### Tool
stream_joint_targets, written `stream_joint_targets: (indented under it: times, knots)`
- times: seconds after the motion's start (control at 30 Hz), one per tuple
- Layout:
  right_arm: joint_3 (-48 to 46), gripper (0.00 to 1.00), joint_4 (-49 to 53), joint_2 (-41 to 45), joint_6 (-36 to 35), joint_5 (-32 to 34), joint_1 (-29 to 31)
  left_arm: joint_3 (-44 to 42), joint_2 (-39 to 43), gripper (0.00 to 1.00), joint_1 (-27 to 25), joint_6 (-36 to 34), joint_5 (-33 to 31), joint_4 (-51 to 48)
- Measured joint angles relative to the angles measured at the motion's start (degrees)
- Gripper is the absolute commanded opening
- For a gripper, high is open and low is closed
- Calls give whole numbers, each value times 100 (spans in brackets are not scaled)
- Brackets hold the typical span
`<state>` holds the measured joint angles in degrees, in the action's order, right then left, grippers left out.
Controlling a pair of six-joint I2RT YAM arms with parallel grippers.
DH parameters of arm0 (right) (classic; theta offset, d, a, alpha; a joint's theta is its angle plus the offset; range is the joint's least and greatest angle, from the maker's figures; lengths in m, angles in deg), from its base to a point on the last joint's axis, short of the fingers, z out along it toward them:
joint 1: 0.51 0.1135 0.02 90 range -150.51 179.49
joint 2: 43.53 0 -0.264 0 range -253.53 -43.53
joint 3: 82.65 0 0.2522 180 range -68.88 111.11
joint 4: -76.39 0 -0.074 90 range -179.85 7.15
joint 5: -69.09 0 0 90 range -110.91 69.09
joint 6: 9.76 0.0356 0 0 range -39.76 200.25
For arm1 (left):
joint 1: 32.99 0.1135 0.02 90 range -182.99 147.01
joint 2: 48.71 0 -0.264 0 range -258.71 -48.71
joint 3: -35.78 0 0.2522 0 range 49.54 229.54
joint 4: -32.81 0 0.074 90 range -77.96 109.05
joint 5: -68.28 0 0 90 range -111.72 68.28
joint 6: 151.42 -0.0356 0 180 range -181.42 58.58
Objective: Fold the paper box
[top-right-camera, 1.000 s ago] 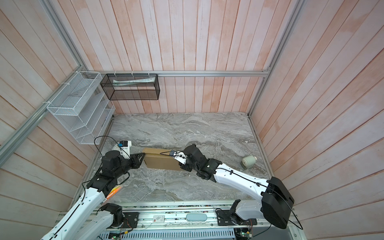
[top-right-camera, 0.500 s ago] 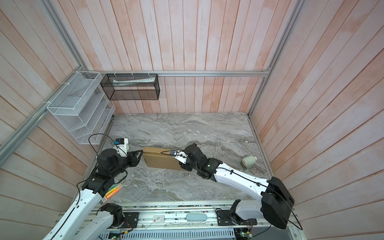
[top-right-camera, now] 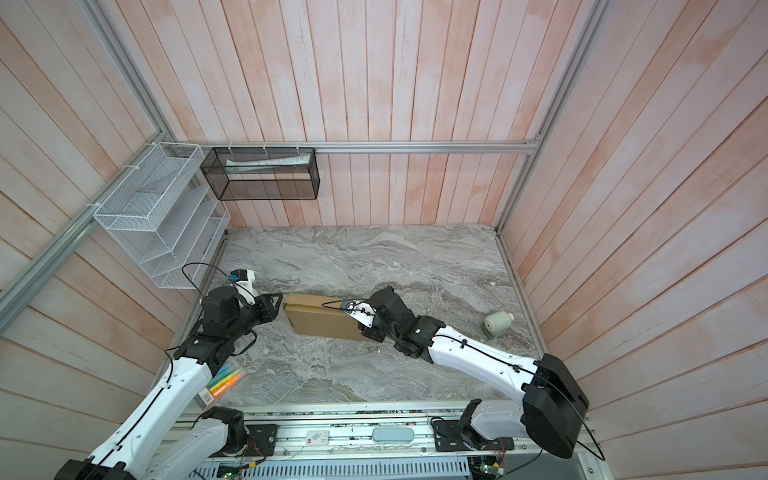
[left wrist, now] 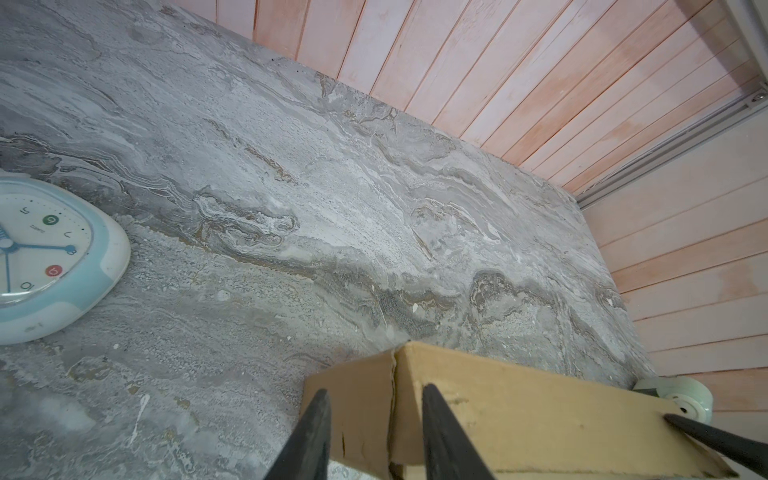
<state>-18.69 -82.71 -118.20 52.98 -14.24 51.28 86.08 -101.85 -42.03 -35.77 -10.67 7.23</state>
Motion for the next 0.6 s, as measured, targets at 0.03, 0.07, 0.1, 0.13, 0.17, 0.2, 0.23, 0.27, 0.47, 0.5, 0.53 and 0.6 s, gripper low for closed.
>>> stream_joint_targets:
  times: [0.03, 0.07, 0.1, 0.13, 0.17, 0.2, 0.23, 0.27, 0.47, 0.5, 0.53, 0.6]
  knots:
    - [0, 44, 0, 0, 0, -4, -4, 0, -15, 38, 9, 11, 33, 37]
    - [0, 44, 0, 0, 0, -17, -9, 0, -31, 38, 15, 22, 68, 74]
    - [0, 44, -2, 0, 0, -20, -11, 0, -44, 38, 15, 37, 96, 114]
    - [0, 44, -4, 0, 0, -22, -11, 0, -55, 38, 15, 55, 122, 144]
    - [0, 44, -4, 0, 0, -22, -11, 0, -63, 38, 15, 63, 164, 175]
    - [0, 43, -4, 0, 2, -24, -11, 0, -66, 38, 15, 79, 214, 212]
    - [0, 43, -4, 0, 2, -26, -11, 0, -68, 38, 15, 98, 245, 243]
    - [0, 43, -4, 0, 2, -33, -11, 0, -68, 38, 15, 105, 282, 280]
    - [0, 43, -9, 0, 2, -59, -11, -4, -70, 36, 33, 153, 505, 393]
    - [0, 43, -9, 0, 4, -59, -11, -11, -72, 36, 33, 162, 525, 404]
    - [0, 43, -9, 0, 4, -59, -11, -17, -72, 36, 33, 162, 540, 411]
    - [0, 43, -9, 0, 4, -59, -11, -50, -72, 36, 37, 162, 564, 420]
